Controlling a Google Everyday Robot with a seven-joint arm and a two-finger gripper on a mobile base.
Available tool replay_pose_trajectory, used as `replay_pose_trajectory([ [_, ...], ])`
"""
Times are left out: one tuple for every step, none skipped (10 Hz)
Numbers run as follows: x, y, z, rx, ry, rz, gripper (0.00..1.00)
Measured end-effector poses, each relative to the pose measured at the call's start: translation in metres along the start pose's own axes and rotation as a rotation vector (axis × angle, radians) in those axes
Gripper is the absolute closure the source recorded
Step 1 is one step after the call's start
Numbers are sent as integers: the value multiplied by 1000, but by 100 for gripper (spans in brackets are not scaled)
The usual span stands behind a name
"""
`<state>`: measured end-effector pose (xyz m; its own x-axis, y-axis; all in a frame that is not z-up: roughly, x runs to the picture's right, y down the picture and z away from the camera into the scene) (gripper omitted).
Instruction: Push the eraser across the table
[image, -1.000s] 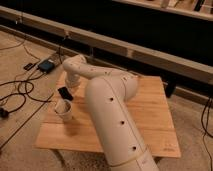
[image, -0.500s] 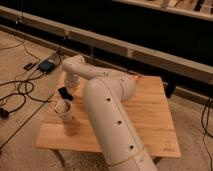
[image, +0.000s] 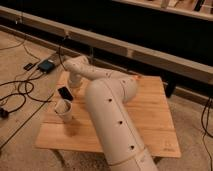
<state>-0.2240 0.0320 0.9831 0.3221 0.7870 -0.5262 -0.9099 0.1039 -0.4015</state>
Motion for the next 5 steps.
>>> replay_pose_trajectory([
  [-1, 7, 1, -6, 1, -12, 100],
  [-5, 18, -1, -18, -3, -31, 100],
  [-8, 24, -2, -25, -6, -40, 100],
  [-11, 30, -4, -35, -12, -49, 100],
  [-14, 35, -5, -40, -14, -57, 100],
])
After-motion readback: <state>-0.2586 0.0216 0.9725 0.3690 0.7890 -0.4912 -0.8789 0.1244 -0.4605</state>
